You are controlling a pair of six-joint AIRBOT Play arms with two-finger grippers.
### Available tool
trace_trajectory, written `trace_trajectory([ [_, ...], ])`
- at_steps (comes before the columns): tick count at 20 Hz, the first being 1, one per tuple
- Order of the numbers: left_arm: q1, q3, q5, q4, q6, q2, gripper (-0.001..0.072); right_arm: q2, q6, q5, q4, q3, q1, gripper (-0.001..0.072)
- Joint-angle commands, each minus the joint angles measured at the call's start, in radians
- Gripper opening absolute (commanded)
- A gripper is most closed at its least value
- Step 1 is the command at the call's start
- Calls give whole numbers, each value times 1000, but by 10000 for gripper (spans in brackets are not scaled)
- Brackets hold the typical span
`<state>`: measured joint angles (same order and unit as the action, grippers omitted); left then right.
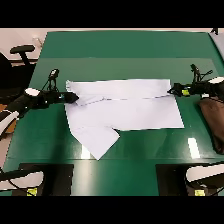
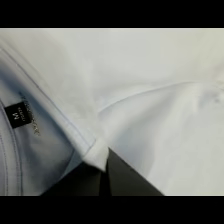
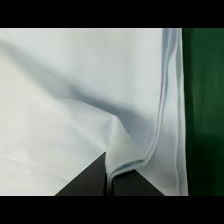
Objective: Fold the shirts.
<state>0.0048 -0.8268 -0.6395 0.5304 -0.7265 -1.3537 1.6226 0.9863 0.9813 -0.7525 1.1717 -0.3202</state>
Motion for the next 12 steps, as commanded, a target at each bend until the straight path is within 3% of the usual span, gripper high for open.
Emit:
trace_trajectory([
  [1,-4,5,2,5,2,-1,21,0,-17,19,0,-10,0,23],
  [2,4,2,-13,11,2,0,21,0,-35,36,-2,-5,-3,78],
  [4,45,-7,-57,14,2,5,22,-1,-46,71,0,23,-28,388],
  [5,77,-11,-92,16,2,11,24,-1,-46,92,1,43,-44,398],
  [6,106,-18,-137,16,3,15,100,-1,-45,121,0,65,-63,415],
  [7,136,-32,-199,16,2,16,414,-1,-44,155,1,87,-82,529],
  [8,167,-49,-278,16,0,17,529,-1,-38,193,0,107,-98,564],
  [12,263,-94,-534,27,-6,43,529,-52,-8,287,-8,106,-177,563],
])
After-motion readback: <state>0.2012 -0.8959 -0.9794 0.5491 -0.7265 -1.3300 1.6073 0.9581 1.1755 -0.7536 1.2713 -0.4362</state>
